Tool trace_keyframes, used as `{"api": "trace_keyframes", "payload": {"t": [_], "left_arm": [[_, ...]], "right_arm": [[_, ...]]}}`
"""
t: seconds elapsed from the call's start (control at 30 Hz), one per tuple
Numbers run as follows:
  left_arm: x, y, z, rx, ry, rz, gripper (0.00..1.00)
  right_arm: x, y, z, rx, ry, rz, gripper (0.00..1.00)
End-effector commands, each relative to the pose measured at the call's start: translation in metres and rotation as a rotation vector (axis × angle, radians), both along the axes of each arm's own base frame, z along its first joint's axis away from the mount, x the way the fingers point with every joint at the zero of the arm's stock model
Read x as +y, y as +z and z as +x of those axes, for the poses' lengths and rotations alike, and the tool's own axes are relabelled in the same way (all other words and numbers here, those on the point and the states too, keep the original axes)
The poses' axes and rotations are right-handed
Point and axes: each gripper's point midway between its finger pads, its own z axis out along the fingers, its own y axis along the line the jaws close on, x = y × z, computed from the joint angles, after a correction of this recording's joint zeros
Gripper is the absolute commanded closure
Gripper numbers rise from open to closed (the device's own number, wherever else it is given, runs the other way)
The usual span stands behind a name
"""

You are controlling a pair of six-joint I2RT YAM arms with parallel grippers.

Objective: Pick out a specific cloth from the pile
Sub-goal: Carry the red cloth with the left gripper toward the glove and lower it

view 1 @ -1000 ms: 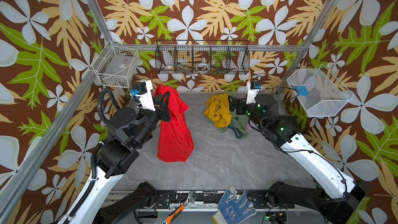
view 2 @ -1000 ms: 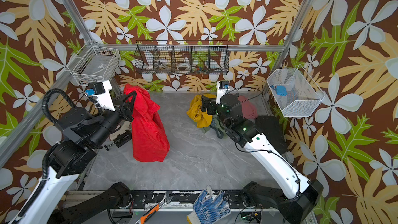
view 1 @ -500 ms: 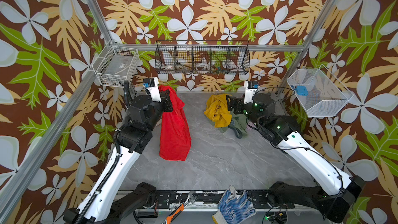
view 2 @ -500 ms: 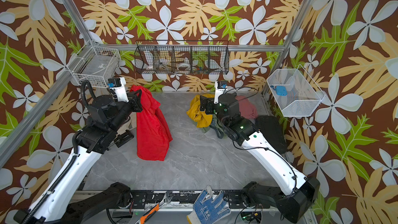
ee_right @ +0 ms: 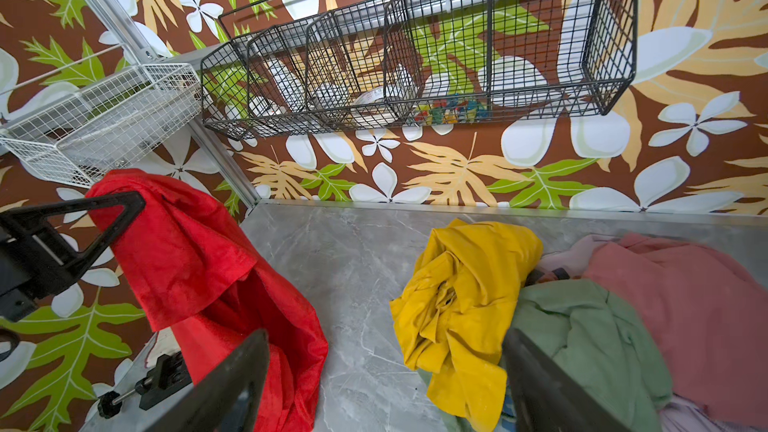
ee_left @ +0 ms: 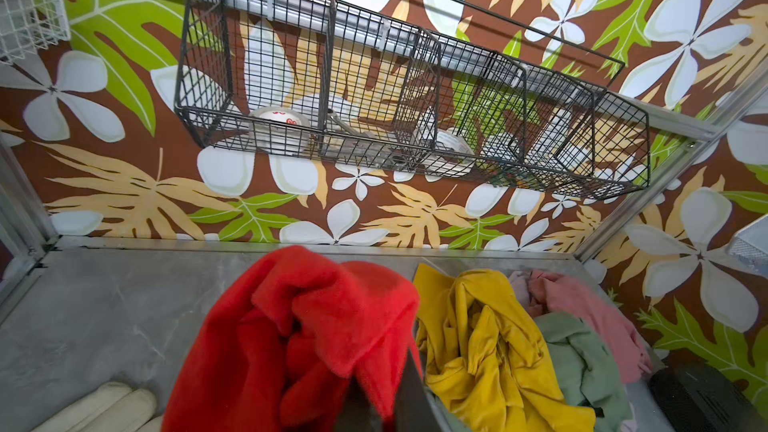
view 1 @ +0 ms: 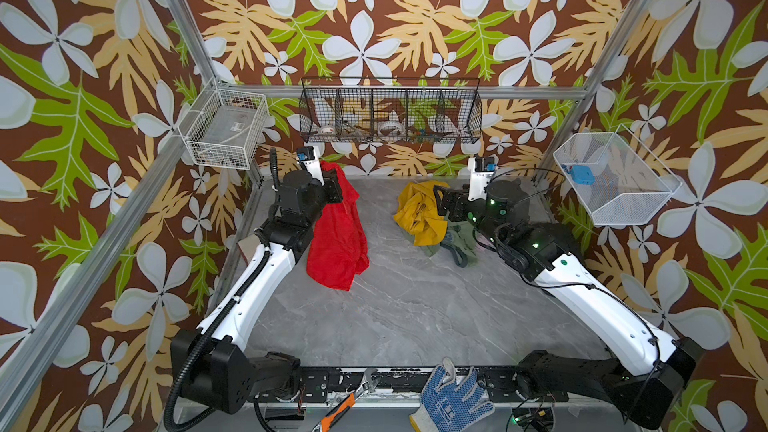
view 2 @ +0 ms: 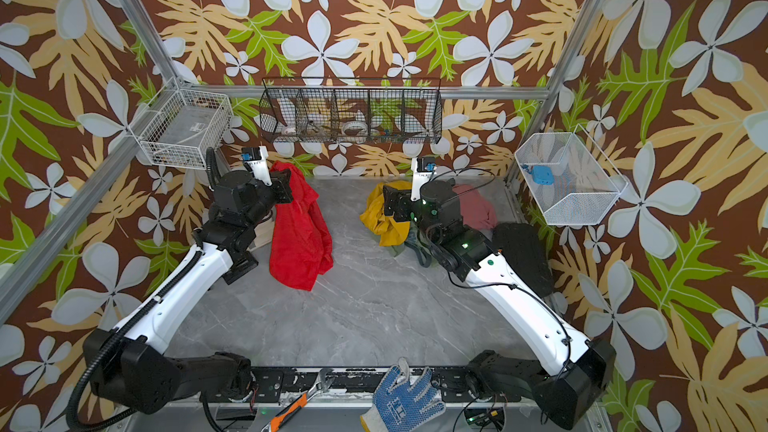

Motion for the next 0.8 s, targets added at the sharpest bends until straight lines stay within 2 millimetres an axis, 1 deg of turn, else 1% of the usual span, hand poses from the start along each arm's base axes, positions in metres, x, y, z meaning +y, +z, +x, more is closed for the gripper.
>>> {"api": "trace_keyframes", "payload": {"t": [0.0,0.03,0.13,0.23,0.33,0.43,0.47,0.5,0.57,0.7,0.77], "left_arm": [[-0.005,0.013,0.001,-0.077,-0.022,-0.078,1.0],[-0.004,0.007,-0.002,-0.073,-0.022,-0.096,1.0],[-0.001,-0.019,-0.014,-0.027,-0.014,-0.133,1.0],[0.003,-0.05,-0.033,0.041,-0.006,-0.155,1.0],[0.008,-0.076,-0.054,0.109,0.004,-0.165,1.0],[0.011,-0.112,-0.074,0.194,0.014,-0.154,1.0],[0.011,-0.122,-0.079,0.225,0.014,-0.154,1.0],[0.01,-0.137,-0.084,0.269,0.013,-0.155,1.0],[0.005,-0.159,-0.094,0.339,-0.006,-0.159,1.0],[-0.007,-0.192,-0.112,0.423,-0.02,-0.144,1.0],[-0.004,-0.207,-0.117,0.469,0.003,-0.139,1.0]], "right_arm": [[0.005,0.002,0.0,-0.006,0.016,0.028,0.13],[0.006,0.001,0.0,-0.004,0.018,0.028,0.13],[0.008,-0.002,0.0,0.001,0.021,0.027,0.13],[0.01,-0.006,0.001,0.009,0.027,0.023,0.14],[0.015,-0.01,0.003,0.021,0.042,0.02,0.14],[0.021,-0.017,0.006,0.038,0.056,0.014,0.14],[0.023,-0.018,0.006,0.041,0.06,0.011,0.14],[0.025,-0.021,0.007,0.048,0.063,0.007,0.14],[0.028,-0.025,0.008,0.06,0.072,0.001,0.15],[0.03,-0.03,0.01,0.072,0.074,-0.007,0.15],[0.029,-0.031,0.01,0.076,0.072,-0.011,0.15]]}}
